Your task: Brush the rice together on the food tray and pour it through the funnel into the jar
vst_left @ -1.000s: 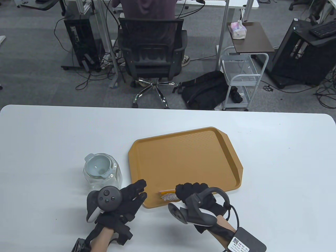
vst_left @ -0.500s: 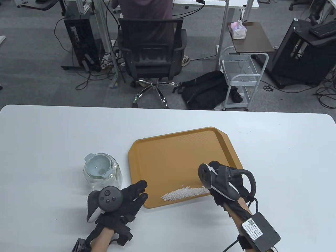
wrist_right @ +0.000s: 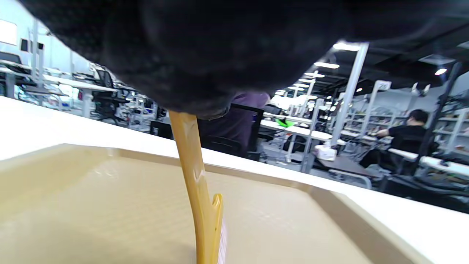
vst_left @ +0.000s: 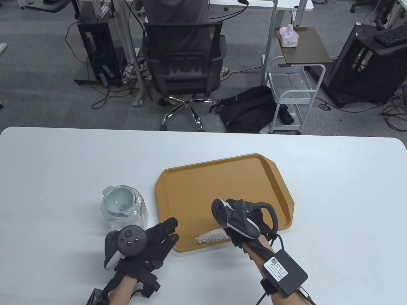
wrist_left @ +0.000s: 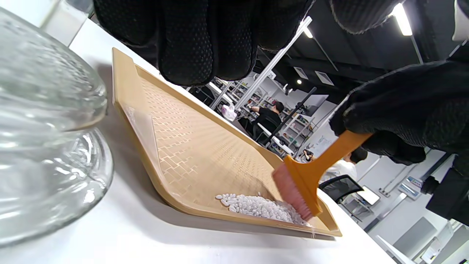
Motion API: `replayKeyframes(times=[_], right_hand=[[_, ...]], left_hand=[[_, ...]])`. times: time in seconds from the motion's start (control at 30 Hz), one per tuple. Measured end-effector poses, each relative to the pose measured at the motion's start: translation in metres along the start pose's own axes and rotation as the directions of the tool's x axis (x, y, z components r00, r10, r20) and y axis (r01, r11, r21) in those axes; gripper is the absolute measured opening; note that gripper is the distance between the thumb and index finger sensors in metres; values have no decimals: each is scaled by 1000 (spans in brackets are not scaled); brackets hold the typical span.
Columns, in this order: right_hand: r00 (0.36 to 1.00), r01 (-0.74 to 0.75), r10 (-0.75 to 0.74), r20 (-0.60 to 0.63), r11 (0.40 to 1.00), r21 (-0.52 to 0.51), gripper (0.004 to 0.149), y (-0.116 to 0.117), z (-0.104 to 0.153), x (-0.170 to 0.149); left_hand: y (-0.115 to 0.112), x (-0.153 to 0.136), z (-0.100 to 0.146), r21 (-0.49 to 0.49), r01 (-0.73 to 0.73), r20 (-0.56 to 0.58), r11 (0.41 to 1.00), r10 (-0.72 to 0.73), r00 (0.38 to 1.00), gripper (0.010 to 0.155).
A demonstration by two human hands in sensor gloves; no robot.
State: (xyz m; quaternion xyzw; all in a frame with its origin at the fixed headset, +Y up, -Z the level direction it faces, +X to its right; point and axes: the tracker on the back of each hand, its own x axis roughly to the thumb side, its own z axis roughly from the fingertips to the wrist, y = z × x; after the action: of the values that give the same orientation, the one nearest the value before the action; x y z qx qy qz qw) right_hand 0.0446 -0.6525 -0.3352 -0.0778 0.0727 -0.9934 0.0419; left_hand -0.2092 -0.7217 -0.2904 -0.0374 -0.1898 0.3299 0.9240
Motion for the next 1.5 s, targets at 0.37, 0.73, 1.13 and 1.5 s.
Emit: replayKeyframes(times=[0.37,0.73,1.13,1.5], right_hand=[[972,177,-176,154,984,8,42,-9,-6,65],[1000,-9,6,-23,993,-118,43,-30,2,7],[911,-386,387,-144,922,41,42,20,3,-30],[999,-41,40,25,999,20,43,3,2,29]], left_hand=[[6,-3,2,17,-9,-8,1000,9,1000,65],[6,-4,2,10,-8,-10,1000,8,1000,65],[5,-4,2,5,-14,2,1000,14,1000,65],[8,-9,3,24,-27,-13,999,28,1000,65]])
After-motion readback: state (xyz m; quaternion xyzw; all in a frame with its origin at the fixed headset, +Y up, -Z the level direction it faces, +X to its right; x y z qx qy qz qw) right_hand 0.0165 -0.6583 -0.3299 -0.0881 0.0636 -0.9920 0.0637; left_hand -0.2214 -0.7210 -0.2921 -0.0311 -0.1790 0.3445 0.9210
